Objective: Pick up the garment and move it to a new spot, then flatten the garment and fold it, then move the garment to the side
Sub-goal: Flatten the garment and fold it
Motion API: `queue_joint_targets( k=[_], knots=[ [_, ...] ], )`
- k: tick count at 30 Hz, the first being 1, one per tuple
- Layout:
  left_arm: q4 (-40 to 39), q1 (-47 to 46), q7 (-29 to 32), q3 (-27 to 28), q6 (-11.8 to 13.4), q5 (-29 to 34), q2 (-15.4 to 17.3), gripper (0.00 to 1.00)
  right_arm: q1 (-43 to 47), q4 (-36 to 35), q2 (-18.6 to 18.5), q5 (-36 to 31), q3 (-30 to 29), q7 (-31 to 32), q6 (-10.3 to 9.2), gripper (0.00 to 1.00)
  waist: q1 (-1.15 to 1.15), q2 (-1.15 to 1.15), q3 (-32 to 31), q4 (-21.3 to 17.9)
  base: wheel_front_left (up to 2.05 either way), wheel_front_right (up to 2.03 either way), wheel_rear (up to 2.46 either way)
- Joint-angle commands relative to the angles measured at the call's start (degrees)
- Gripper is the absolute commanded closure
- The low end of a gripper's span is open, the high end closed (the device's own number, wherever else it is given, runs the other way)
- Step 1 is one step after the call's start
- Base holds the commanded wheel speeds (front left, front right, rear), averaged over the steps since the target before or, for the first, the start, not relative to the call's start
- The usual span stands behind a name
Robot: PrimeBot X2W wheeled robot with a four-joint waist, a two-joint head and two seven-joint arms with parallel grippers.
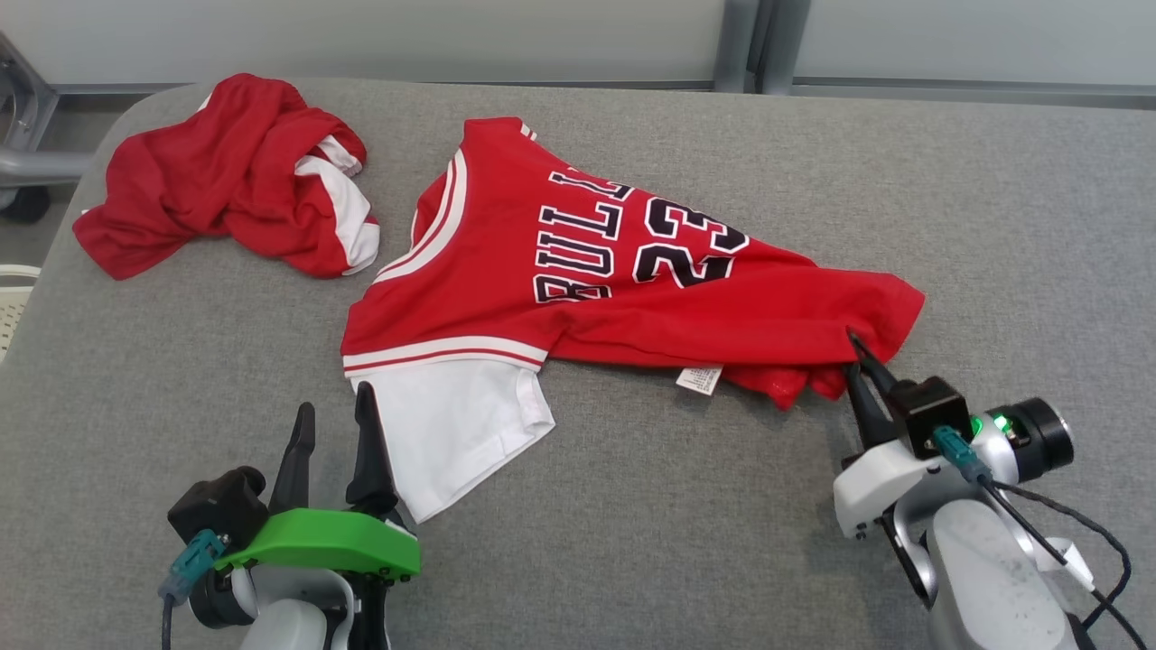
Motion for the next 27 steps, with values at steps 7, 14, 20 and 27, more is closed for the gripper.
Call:
queue_joint_targets(
  k=[7,14,20,27],
  knots=[
    [0.3,-1.5,-0.4,-0.5,-0.3,-0.1,-0.2,0.00,-8.5,-1.4,-4.2,-7.2,-1.3,-0.2,0.00,1.00,0.00,0.58,-0.1,-1.8,0.00,0.00,0.00],
    [-0.2,-2.1,-0.4,-1.3,-0.4,0.2,-0.5,0.00,-17.7,-0.2,-10.7,-8.7,-1.5,-0.2,-0.01,1.00,0.00,0.58,-0.2,-2.4,0.00,0.00,0.00],
    [-0.5,-2.1,-0.2,-1.9,-0.2,0.4,-0.5,0.00,-22.0,0.9,-13.1,-8.4,-1.7,-0.2,-0.01,1.00,0.00,0.58,0.1,-3.0,0.00,0.00,0.00],
    [-0.7,-1.7,0.1,-2.2,0.1,0.3,-0.2,0.00,-16.8,-1.1,-13.2,-7.3,1.0,-0.2,-0.01,1.00,0.00,0.58,0.5,-4.0,0.00,0.00,0.00]
  ],
)
